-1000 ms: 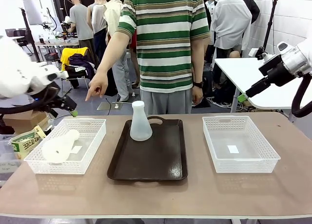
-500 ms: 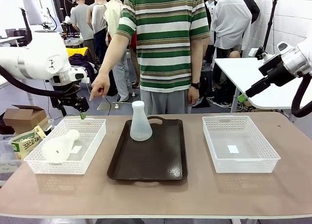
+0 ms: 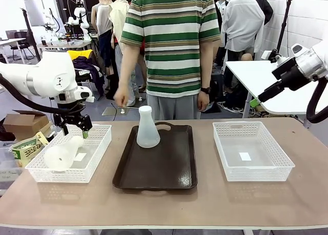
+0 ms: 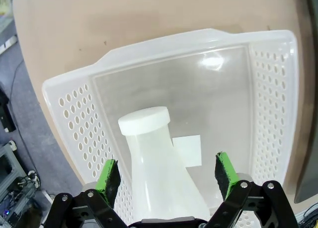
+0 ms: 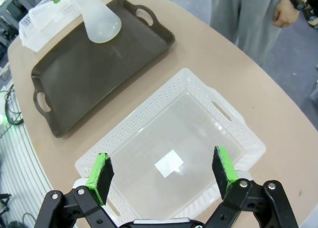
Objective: Prepare the laboratory tools.
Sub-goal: Pick up the Big flask that the person points to.
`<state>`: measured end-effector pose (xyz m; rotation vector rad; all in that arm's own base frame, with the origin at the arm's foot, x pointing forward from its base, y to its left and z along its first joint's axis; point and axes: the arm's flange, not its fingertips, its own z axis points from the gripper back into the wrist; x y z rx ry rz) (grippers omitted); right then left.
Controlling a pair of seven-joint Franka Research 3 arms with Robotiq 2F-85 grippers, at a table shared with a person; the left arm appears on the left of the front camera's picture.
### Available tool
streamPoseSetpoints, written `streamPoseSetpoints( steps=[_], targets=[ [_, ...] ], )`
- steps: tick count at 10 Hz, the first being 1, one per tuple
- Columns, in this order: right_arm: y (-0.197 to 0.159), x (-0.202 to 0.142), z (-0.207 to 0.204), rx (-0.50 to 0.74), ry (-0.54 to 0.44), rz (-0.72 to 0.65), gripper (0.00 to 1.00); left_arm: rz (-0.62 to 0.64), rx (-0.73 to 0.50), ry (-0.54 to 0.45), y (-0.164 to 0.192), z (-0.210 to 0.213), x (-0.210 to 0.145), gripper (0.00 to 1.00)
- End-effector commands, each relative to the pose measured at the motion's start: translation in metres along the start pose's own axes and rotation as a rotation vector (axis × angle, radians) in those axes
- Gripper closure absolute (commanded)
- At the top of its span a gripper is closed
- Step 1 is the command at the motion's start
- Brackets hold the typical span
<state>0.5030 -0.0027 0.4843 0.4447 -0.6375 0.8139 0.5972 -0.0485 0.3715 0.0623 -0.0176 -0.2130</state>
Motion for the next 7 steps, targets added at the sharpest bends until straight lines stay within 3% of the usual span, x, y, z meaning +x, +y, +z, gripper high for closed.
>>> streamPoseSetpoints(
  steps=[1, 7],
  targets=[
    [0.001, 0.002, -0.001, -0.012, 0.012, 0.002, 0.00, 0.024, 0.008, -0.006, 0.006, -0.009, -0.004, 0.00],
    [0.001, 0.002, -0.001, -0.012, 0.012, 0.002, 0.00, 0.008, 0.002, -0.033, 0.006, -0.035, 0.000, 0.00]
  ],
)
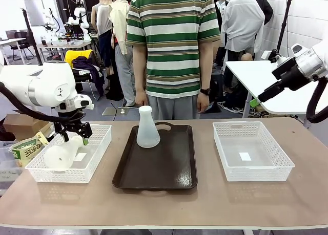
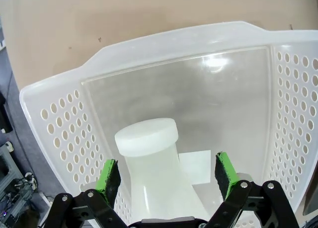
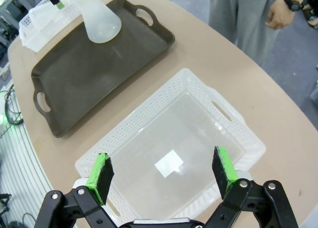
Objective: Prepare the laboratory tools.
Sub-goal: Pick up the Big flask that the person points to.
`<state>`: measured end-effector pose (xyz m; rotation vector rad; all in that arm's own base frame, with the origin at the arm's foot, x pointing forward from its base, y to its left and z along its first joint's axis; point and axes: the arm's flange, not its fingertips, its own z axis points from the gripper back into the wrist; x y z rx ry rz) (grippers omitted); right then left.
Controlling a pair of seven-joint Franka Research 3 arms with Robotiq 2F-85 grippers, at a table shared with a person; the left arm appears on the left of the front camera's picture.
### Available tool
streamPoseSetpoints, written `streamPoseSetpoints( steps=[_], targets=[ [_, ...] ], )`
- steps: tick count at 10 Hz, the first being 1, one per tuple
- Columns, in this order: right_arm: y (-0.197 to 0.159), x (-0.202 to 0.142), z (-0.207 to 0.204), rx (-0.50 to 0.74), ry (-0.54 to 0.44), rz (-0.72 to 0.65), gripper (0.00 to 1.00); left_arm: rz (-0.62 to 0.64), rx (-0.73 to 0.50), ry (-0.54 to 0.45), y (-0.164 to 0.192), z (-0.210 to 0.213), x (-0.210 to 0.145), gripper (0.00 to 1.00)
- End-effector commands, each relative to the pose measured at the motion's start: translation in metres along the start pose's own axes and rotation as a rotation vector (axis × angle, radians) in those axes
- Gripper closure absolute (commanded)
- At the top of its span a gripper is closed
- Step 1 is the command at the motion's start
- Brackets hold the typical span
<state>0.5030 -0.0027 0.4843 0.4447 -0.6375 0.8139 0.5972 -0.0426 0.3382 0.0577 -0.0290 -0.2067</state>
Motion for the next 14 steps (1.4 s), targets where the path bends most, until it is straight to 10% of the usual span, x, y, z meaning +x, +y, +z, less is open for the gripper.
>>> streamPoseSetpoints(
  steps=[1, 4, 9, 14],
  targets=[
    [0.0010, 0.0016, -0.0009, -0.012, 0.012, 0.002, 0.00, 0.000, 0.004, -0.013, 0.0014, -0.0044, 0.0031, 0.00],
    [0.0010, 0.0016, -0.0009, -0.012, 0.012, 0.002, 0.00, -0.006, 0.005, -0.016, 0.0000, -0.0080, 0.0030, 0.05],
    [0.0010, 0.0016, -0.0009, -0.012, 0.012, 0.002, 0.00, -0.024, 0.015, -0.011, -0.0031, -0.0091, -0.0007, 1.00],
    [0.0010, 0.0016, -0.0009, -0.012, 0.012, 0.002, 0.00, -0.039, 0.025, -0.007, -0.0066, -0.0122, -0.0033, 1.00]
  ],
)
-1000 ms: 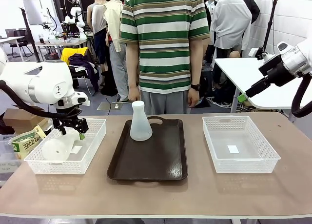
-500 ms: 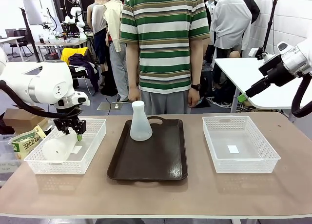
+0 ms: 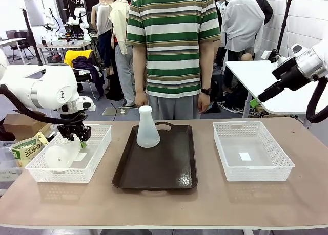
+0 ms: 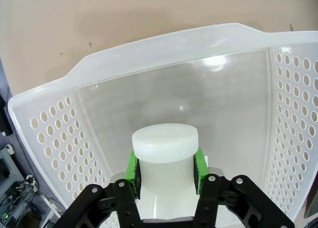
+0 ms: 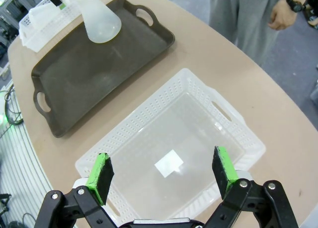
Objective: Prepare the laboratory tools.
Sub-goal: Pick up the Big flask that the person points to.
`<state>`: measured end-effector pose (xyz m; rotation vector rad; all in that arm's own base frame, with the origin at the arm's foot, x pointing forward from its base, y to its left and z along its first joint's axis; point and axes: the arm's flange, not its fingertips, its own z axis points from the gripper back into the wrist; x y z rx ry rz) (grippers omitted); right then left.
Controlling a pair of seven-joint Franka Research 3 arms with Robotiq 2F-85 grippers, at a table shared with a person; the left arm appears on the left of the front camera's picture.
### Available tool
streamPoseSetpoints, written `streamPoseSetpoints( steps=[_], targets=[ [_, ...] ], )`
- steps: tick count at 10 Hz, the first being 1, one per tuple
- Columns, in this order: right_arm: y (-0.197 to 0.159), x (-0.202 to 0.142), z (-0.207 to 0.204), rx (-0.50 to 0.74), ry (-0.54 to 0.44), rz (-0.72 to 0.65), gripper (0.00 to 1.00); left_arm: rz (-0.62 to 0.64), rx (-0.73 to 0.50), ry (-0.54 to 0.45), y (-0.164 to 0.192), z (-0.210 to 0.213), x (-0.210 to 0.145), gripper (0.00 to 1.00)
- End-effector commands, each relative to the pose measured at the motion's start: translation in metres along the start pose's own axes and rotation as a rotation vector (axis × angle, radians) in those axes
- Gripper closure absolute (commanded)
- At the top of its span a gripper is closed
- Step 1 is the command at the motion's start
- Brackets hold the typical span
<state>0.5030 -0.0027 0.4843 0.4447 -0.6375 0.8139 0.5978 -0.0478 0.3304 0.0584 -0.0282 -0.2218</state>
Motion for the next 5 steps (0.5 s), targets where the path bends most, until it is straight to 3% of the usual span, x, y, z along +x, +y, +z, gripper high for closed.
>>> streamPoseSetpoints(
  steps=[1, 5],
  targets=[
    [0.001, 0.002, -0.001, -0.012, 0.012, 0.002, 0.00, -0.028, 0.016, -0.015, -0.003, -0.004, -0.007, 1.00],
    [0.001, 0.002, -0.001, -0.012, 0.012, 0.002, 0.00, -0.003, 0.000, -0.001, -0.001, 0.000, 0.000, 1.00]
  ],
)
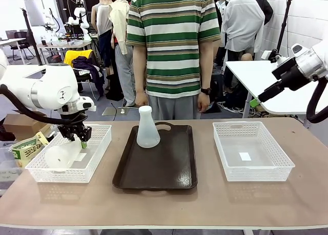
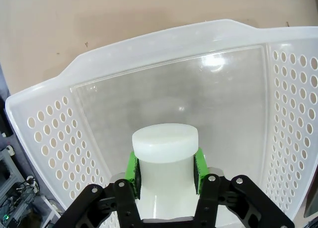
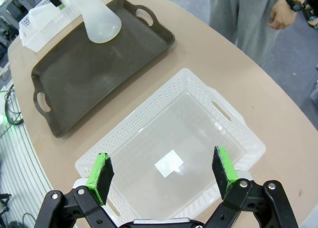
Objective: Prepare the laboratory tools.
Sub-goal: Pick up the Big flask that the person points to, then place the picked Big flask upright in the Handle tray as directed by the person.
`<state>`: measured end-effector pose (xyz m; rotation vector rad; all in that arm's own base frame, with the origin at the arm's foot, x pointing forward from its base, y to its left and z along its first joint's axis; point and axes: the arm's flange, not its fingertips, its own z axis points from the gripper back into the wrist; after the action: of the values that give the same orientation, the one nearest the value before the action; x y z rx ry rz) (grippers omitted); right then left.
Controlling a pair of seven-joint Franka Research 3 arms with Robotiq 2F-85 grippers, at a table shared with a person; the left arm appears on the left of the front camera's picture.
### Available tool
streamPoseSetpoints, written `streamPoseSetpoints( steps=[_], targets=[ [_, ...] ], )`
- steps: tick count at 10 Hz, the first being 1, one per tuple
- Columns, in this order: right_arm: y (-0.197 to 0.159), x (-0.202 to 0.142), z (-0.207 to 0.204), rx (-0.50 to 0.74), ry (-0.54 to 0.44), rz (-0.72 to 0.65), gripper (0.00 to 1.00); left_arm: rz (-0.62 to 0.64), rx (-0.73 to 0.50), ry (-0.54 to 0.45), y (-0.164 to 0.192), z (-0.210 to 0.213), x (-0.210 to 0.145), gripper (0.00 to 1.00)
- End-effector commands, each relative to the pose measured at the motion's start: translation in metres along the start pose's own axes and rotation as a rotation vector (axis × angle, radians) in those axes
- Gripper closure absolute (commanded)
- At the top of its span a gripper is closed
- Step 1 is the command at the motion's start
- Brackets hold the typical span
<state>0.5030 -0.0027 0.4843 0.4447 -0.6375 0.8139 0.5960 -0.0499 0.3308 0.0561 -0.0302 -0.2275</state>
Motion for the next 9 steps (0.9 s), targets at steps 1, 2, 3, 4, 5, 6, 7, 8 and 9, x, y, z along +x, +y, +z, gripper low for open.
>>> streamPoseSetpoints(
  steps=[1, 2, 3, 4, 5, 6, 7, 8, 9],
  targets=[
    [0.0010, 0.0016, -0.0009, -0.012, 0.012, 0.002, 0.00, 0.002, 0.002, 0.001, 0.0015, -0.0004, 0.0011, 1.00],
    [0.0010, 0.0016, -0.0009, -0.012, 0.012, 0.002, 0.00, 0.002, 0.002, 0.001, 0.0015, -0.0004, 0.0011, 1.00],
    [0.0010, 0.0016, -0.0009, -0.012, 0.012, 0.002, 0.00, 0.002, 0.002, 0.001, 0.0015, -0.0004, 0.0011, 1.00],
    [0.0010, 0.0016, -0.0009, -0.012, 0.012, 0.002, 0.00, 0.002, 0.002, 0.001, 0.0015, -0.0004, 0.0011, 1.00],
    [0.0010, 0.0016, -0.0009, -0.012, 0.012, 0.002, 0.00, 0.002, 0.002, 0.001, 0.0015, -0.0004, 0.0011, 1.00],
    [0.0010, 0.0016, -0.0009, -0.012, 0.012, 0.002, 0.00, 0.002, 0.002, 0.001, 0.0015, -0.0004, 0.0011, 1.00],
    [0.0010, 0.0016, -0.0009, -0.012, 0.012, 0.002, 0.00, 0.002, 0.002, 0.001, 0.0015, -0.0004, 0.0011, 1.00],
    [0.0010, 0.0016, -0.0009, -0.012, 0.012, 0.002, 0.00, 0.002, 0.002, 0.001, 0.0015, -0.0004, 0.0011, 1.00],
    [0.0010, 0.0016, -0.0009, -0.012, 0.012, 0.002, 0.00, 0.002, 0.002, 0.001, 0.0015, -0.0004, 0.0011, 1.00]
  ],
)
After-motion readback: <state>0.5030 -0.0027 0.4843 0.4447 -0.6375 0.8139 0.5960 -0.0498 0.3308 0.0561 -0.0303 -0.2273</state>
